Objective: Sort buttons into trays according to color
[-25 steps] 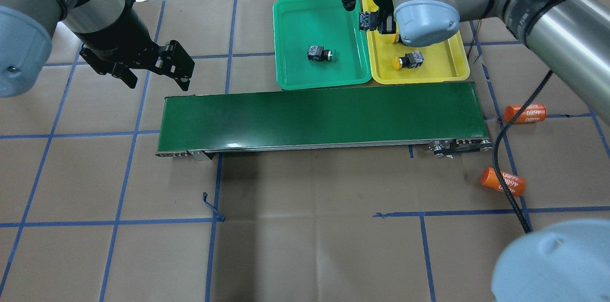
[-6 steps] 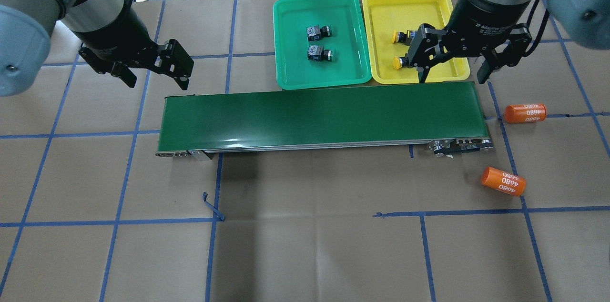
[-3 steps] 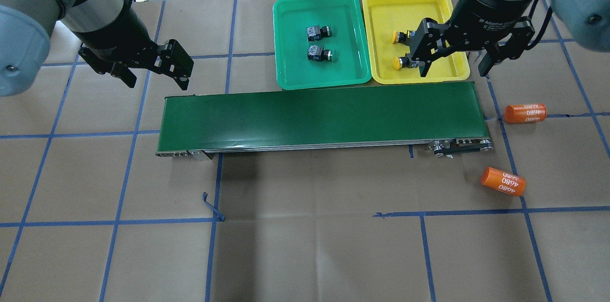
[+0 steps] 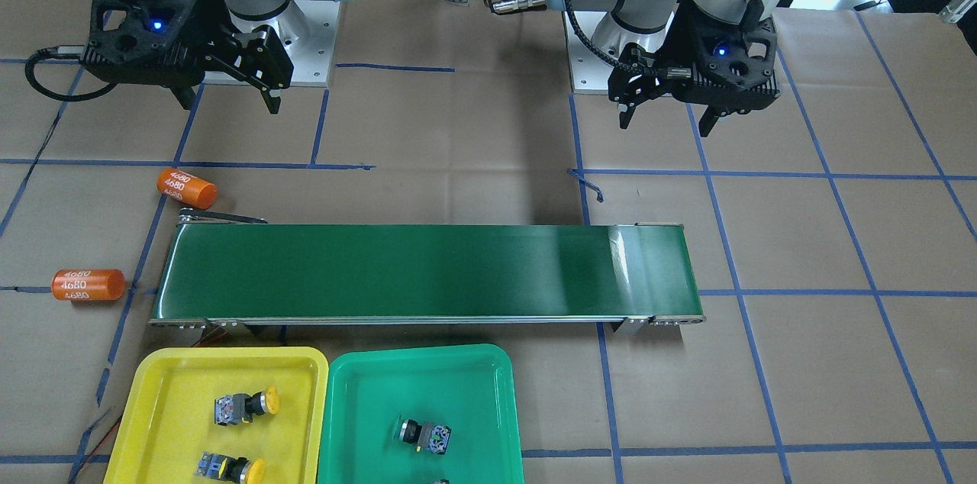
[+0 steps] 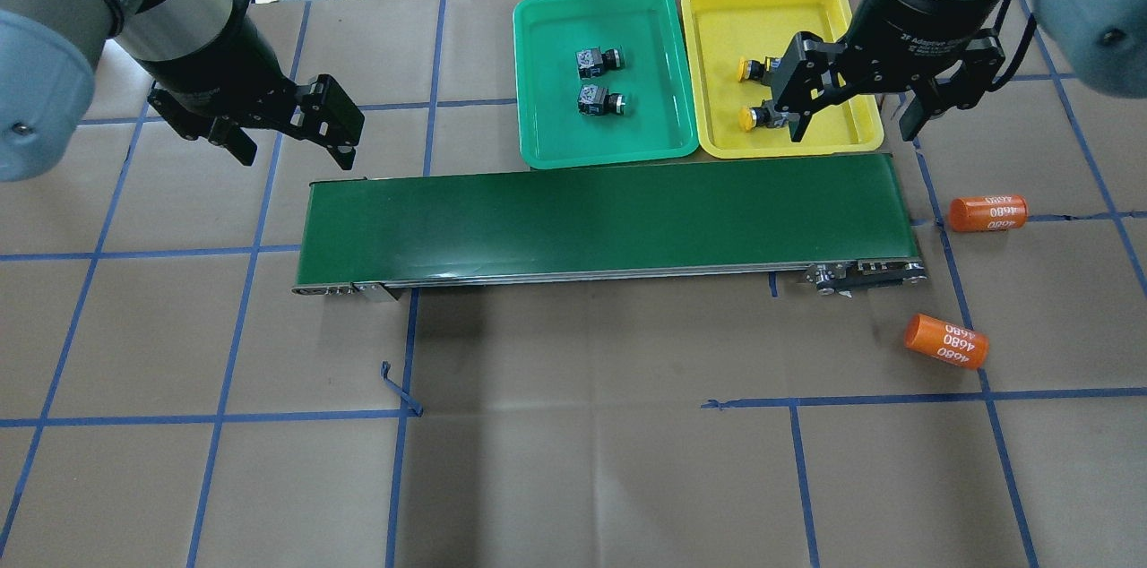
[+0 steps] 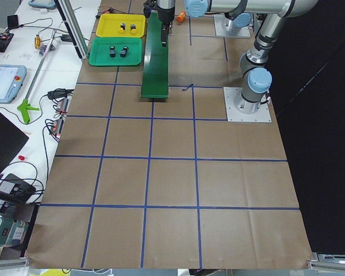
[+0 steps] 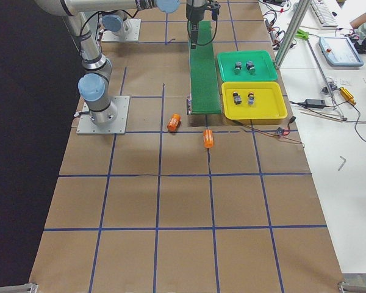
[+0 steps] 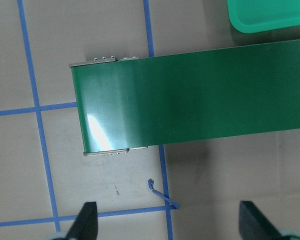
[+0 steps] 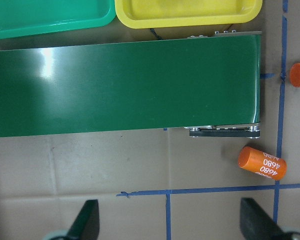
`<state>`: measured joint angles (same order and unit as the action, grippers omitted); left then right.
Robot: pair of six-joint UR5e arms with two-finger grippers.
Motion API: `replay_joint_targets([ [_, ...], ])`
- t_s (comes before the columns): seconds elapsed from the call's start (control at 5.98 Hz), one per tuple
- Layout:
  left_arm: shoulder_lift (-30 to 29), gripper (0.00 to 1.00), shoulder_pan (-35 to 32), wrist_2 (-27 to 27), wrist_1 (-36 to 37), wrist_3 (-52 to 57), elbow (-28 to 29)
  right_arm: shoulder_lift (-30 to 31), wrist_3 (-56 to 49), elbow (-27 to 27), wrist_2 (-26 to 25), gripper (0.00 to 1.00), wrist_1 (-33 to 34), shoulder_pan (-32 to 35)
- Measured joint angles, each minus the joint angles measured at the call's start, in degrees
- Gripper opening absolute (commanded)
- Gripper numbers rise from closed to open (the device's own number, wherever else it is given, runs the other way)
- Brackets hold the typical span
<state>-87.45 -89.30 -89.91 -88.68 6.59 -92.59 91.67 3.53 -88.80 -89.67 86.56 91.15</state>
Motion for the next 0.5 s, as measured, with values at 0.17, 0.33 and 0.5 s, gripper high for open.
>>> replay_joint_targets([
  [0.17,0.0,0.99,0.2,0.0,0.0,0.0,0.0,0.0,0.0,0.0,0.0,1.0,0.0,0.0],
  [0.33,0.0,0.99,0.4,0.1,0.0,0.1,0.0,0.0,-0.1,0.0,0.0,1.0,0.0,0.0],
  [0.5,0.0,0.99,0.5,0.1,0.0,0.1,0.0,0.0,-0.3,0.0,0.0,1.0,0.1,0.0],
])
